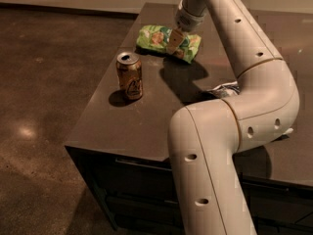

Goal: Move green rice chip bag near blue chip bag

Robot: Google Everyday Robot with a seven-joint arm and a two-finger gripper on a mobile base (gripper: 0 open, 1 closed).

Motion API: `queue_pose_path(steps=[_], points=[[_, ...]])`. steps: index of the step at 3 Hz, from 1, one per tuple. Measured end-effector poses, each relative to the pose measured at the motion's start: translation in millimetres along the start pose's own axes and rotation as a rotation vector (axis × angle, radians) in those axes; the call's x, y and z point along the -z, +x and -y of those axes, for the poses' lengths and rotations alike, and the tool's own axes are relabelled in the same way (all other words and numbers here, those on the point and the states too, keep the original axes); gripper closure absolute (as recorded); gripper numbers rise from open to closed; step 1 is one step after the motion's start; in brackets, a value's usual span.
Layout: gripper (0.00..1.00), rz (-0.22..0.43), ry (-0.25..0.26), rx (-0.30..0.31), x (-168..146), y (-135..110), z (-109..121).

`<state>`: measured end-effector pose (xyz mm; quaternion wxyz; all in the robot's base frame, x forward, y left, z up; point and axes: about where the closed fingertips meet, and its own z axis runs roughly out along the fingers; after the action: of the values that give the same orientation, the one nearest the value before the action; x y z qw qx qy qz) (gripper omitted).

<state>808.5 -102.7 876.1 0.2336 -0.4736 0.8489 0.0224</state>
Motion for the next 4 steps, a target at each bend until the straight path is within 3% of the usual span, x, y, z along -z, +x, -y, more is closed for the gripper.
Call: queue_pose_path(steps=[2, 3, 4], points=[[0.87, -0.009, 0.005, 0.027, 3.4, 3.2, 1.2], [1.0, 0.015, 0.021, 0.056, 26.6, 5.3, 4.6], [1.0, 0.041, 0.04, 0.073, 59.3, 11.3, 7.2]])
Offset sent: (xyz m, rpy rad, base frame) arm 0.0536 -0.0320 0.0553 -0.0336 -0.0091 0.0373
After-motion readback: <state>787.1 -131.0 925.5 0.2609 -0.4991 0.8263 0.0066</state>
